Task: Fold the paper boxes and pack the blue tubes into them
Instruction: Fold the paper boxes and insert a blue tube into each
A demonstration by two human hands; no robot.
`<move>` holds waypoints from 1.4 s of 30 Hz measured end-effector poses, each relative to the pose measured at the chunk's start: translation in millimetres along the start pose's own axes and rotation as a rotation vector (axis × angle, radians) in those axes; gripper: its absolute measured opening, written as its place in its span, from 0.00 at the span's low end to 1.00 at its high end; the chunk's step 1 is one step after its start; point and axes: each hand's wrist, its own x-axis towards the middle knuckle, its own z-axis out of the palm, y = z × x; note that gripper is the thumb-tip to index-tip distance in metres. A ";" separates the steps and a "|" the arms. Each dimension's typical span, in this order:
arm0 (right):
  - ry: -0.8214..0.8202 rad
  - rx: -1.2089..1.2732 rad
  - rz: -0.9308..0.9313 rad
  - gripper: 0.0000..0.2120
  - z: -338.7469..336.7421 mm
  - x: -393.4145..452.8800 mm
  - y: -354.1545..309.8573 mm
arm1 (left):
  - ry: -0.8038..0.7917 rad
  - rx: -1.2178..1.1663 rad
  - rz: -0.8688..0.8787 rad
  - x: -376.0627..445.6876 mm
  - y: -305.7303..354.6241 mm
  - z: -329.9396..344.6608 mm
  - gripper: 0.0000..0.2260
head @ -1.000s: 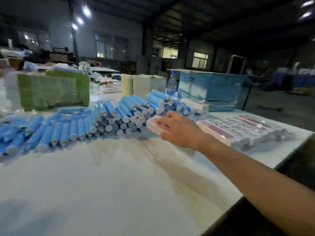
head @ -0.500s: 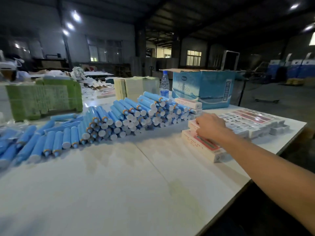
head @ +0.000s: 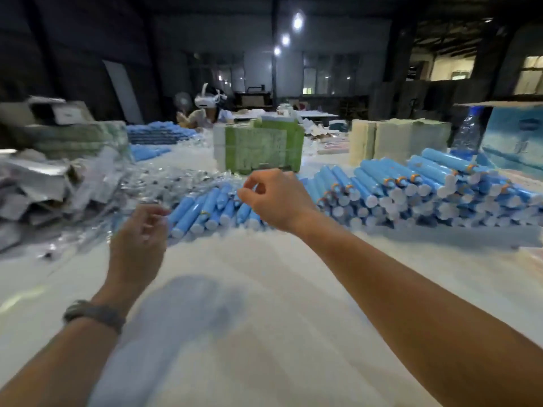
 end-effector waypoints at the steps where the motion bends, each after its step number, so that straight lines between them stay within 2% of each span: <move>1: -0.012 0.059 -0.045 0.06 17.7 9.2 -22.4 | 0.044 0.031 -0.024 -0.1 4.9 -4.7 0.06; 5: -0.058 0.214 -0.254 0.07 75.2 16.0 -93.0 | 0.216 0.253 -0.197 27.3 -13.2 -48.4 0.06; 7: -0.083 0.255 -0.340 0.09 92.7 10.1 -111.7 | 0.235 0.446 -0.245 45.3 -35.7 -79.7 0.09; 13: -0.120 0.238 -0.463 0.09 113.2 2.8 -112.7 | 0.072 1.089 -0.540 81.4 -101.8 -151.2 0.24; 16: -0.095 0.233 -0.486 0.07 116.5 2.5 -107.6 | -0.004 1.246 -0.636 96.3 -122.1 -173.1 0.26; 20: -0.088 0.238 -0.509 0.08 118.0 5.3 -108.2 | 0.015 1.373 -0.814 100.2 -133.3 -199.4 0.30; 25: -0.081 0.275 -0.493 0.08 119.0 9.1 -109.1 | -0.111 1.497 -0.755 95.2 -128.6 -207.8 0.27; 27: -0.085 0.278 -0.480 0.08 120.2 10.5 -109.0 | -0.137 1.444 -0.765 96.2 -110.3 -204.1 0.30; 29: -0.090 0.276 -0.473 0.09 120.7 11.7 -107.7 | -0.167 1.366 -0.743 96.1 -85.5 -200.7 0.29; 31: -0.094 0.267 -0.471 0.09 120.7 12.5 -105.7 | -0.210 1.361 -0.640 94.8 -58.5 -198.1 0.25; 34: -0.095 0.248 -0.455 0.09 120.1 15.3 -101.9 | -0.187 1.329 -0.448 89.9 -14.7 -190.6 0.26; 36: -0.096 0.253 -0.437 0.09 119.1 18.4 -99.2 | -0.116 0.994 -0.354 84.9 15.1 -176.2 0.26; 39: -0.056 0.290 -0.414 0.10 114.9 20.3 -97.9 | -0.014 0.221 -0.292 67.2 52.2 -134.0 0.22; 42: 0.015 0.375 -0.386 0.11 106.5 23.7 -99.3 | 0.035 -0.278 -0.343 44.8 65.8 -80.6 0.20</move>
